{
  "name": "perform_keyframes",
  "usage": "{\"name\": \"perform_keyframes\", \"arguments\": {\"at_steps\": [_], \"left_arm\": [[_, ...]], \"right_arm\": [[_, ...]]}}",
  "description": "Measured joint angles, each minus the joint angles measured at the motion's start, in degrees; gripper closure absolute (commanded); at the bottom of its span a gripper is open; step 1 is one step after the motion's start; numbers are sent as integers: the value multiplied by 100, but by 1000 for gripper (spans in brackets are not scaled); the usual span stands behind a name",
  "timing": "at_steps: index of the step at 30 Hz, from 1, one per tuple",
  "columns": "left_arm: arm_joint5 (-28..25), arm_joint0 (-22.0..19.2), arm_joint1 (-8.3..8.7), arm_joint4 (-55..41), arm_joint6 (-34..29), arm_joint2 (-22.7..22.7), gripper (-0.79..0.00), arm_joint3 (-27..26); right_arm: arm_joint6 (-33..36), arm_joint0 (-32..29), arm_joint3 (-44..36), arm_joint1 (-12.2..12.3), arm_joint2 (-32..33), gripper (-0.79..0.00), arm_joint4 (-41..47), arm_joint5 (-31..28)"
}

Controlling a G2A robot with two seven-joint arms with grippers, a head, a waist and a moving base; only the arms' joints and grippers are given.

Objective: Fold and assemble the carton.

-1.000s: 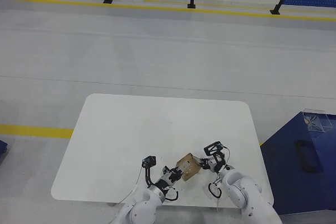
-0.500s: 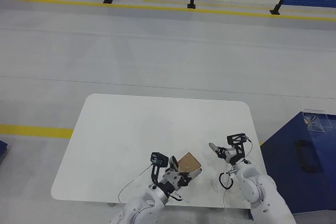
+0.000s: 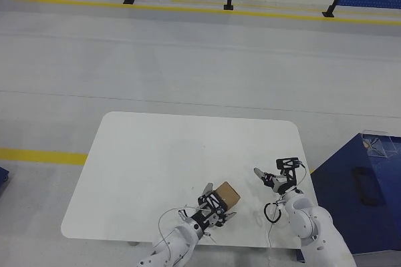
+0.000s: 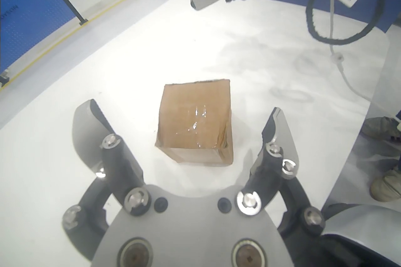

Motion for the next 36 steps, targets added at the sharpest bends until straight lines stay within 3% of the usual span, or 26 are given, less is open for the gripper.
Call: {"name": "perform_keyframes", "arguments": {"at_steps": [1, 2, 3, 6, 8, 10, 15, 21, 29, 32, 36], "left_arm": [[1, -68, -21, -6, -72, 30, -653, 90], [3, -112, -38, -40, -104, 51, -480, 156], [15, -158, -56, -80, -129, 67, -376, 226], [84, -312, -116, -178, -153, 122, -215, 465], [110, -395, -155, -240, -159, 164, -163, 623], [131, -457, -189, -276, -160, 207, 0, 744], [177, -516, -244, -298, -198, 283, 0, 870], [209, -186, -285, -1302, -212, 18, 0, 305], [304, 340, -386, -5248, -1419, -876, 0, -667], [352, 325, -407, -7000, -2258, -1221, 0, -643], [1003, 98, -426, -8817, -3085, -1579, 0, -183]], "right_arm": [[0, 0, 0, 0, 0, -785, 0, 0], [0, 0, 0, 0, 0, -785, 0, 0], [0, 0, 0, 0, 0, -785, 0, 0], [0, 0, 0, 0, 0, -785, 0, 0], [0, 0, 0, 0, 0, -785, 0, 0], [0, 0, 0, 0, 0, -785, 0, 0], [0, 0, 0, 0, 0, -785, 0, 0], [0, 0, 0, 0, 0, -785, 0, 0], [0, 0, 0, 0, 0, -785, 0, 0], [0, 0, 0, 0, 0, -785, 0, 0], [0, 0, 0, 0, 0, -785, 0, 0]]}}
